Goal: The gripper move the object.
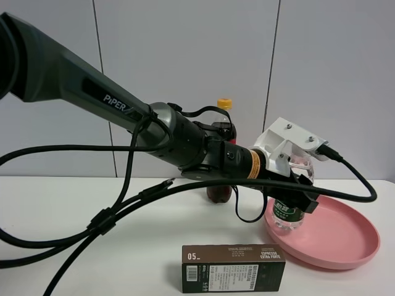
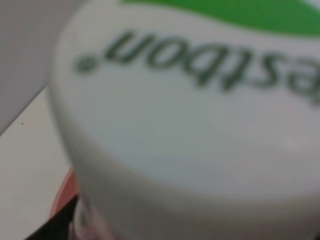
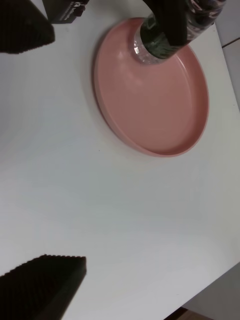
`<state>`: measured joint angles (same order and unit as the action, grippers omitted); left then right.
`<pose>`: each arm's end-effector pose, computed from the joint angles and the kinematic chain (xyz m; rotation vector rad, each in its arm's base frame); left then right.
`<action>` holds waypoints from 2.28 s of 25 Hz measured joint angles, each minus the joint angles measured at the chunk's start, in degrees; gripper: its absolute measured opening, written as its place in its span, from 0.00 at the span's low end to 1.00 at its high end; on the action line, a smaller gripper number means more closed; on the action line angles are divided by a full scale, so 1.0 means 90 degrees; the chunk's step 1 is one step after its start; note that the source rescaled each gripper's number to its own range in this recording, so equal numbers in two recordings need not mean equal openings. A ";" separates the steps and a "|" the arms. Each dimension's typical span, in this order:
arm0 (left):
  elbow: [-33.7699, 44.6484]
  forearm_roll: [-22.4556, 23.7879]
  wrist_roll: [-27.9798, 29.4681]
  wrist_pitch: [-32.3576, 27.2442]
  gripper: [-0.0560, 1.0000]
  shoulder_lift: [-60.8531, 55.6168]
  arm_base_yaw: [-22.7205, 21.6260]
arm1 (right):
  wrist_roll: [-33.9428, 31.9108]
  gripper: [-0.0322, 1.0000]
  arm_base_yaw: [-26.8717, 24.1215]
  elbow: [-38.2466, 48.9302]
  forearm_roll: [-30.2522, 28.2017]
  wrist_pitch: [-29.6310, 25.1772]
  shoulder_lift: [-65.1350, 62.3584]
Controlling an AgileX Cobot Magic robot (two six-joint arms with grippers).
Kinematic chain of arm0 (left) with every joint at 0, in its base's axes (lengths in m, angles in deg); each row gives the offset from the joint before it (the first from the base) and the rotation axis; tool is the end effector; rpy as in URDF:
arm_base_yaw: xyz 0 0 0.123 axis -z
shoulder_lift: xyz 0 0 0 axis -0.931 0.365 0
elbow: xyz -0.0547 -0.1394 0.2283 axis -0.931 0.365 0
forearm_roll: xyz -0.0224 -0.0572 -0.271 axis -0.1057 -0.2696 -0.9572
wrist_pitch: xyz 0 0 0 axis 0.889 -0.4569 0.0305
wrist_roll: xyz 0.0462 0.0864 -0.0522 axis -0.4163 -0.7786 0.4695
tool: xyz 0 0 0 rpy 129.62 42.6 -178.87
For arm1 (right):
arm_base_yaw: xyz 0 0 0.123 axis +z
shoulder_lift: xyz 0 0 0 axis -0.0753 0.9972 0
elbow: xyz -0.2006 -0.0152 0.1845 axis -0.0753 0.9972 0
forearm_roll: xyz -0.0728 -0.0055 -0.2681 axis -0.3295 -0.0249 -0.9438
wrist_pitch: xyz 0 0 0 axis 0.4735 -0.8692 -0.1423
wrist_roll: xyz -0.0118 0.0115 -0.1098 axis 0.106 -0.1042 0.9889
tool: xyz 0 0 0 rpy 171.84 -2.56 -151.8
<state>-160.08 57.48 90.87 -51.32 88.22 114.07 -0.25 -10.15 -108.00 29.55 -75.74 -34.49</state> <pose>0.3571 -0.4283 0.0991 1.2033 1.6022 -0.7972 0.0496 0.0017 0.2783 0.1191 2.0453 0.0316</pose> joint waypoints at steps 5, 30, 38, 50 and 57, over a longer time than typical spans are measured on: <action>-0.0005 -0.0035 0.0000 -0.0006 0.06 0.0039 0.0000 | 0.0000 1.00 0.0000 0.0000 0.0000 0.0000 0.0000; -0.0047 -0.1086 0.0000 -0.1391 0.57 -0.1088 0.0298 | 0.0000 1.00 0.0000 0.0000 0.0000 0.0000 0.0000; -0.0055 -0.1638 -0.1195 -0.4192 0.57 -0.2788 0.0802 | 0.0000 1.00 0.0000 0.0000 0.0000 0.0000 0.0000; 0.0210 -0.5365 -0.5664 -0.9639 0.57 -0.5038 -0.0298 | 0.0000 1.00 0.0000 0.0000 0.0000 0.0000 0.0000; 0.2141 -0.5854 -0.5682 -0.9575 0.57 -0.7014 -0.1836 | 0.0000 1.00 0.0000 0.0000 0.0000 0.0000 0.0000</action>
<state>-140.81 4.80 39.74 -137.49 25.09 97.54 -0.25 -10.15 -108.00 29.55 -75.74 -34.49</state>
